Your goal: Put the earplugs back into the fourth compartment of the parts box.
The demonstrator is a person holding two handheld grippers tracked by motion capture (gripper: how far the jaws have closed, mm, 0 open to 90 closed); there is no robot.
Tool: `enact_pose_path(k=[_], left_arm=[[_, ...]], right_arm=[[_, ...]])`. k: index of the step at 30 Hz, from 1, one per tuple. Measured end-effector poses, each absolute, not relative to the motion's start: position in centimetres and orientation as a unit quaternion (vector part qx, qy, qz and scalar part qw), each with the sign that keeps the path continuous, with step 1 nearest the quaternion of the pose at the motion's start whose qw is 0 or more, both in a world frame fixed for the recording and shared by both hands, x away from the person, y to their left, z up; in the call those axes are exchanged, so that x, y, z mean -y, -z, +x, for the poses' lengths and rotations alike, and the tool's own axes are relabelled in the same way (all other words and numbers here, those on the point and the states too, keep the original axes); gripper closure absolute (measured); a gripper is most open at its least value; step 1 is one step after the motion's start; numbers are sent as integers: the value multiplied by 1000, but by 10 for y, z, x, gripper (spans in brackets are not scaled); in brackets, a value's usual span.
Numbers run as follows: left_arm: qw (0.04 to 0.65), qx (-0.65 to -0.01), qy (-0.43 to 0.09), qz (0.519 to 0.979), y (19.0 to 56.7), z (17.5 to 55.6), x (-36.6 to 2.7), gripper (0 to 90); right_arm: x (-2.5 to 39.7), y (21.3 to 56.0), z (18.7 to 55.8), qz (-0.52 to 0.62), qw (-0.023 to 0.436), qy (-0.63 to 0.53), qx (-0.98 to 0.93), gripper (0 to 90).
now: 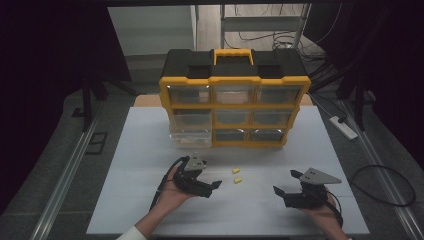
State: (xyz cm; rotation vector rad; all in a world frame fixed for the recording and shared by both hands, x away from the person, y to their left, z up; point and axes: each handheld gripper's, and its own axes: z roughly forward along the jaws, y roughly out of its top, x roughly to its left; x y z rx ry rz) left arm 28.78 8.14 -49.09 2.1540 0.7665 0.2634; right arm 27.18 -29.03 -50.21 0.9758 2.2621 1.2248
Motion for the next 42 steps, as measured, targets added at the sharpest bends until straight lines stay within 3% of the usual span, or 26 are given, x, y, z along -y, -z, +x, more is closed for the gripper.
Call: enact_pose_path(k=[42], left_arm=[[354,-263,-71,895,506,341,-4,188]], right_arm=[[291,503,271,348,194,-432,-809,145]])
